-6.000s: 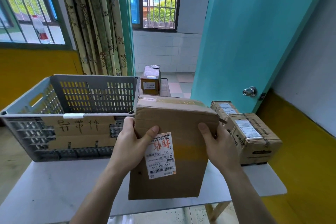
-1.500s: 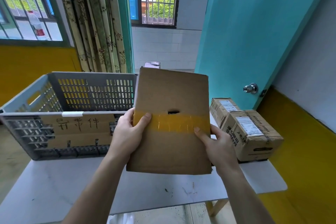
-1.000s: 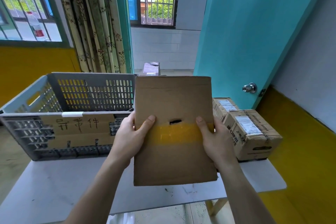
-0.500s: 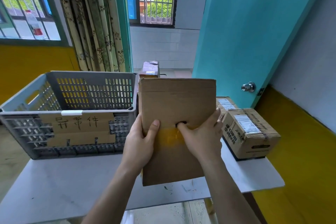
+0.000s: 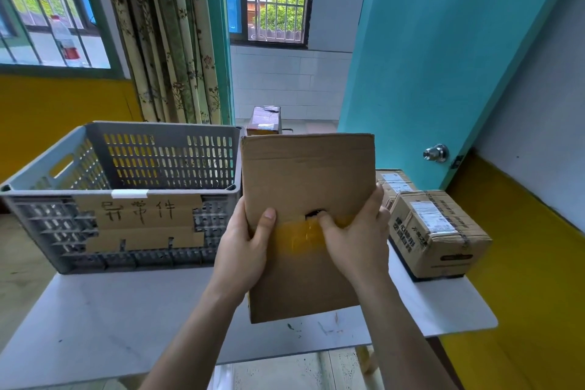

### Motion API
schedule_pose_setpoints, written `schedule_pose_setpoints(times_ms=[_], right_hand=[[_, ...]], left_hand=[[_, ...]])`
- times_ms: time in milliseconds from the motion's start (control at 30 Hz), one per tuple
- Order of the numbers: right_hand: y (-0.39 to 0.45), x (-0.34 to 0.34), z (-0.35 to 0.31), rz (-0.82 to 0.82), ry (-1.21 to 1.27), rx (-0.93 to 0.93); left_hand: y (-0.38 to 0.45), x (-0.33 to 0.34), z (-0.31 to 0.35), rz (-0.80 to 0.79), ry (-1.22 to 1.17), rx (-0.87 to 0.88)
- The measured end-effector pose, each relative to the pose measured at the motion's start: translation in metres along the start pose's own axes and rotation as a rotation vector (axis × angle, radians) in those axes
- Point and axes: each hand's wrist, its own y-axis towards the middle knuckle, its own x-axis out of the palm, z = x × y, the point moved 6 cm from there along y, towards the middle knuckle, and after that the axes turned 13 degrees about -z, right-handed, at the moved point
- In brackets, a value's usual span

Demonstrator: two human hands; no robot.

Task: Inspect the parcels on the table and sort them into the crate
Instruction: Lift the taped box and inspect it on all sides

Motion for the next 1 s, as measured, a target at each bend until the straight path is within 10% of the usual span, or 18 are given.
schedule_pose_setpoints(times_ms=[1000], right_hand=[[0.016,-0.017,0.019,-0.079,0.267,-0.201]], left_hand=[[0.013,-0.022,0.000,0.026,0.062,-0.028]])
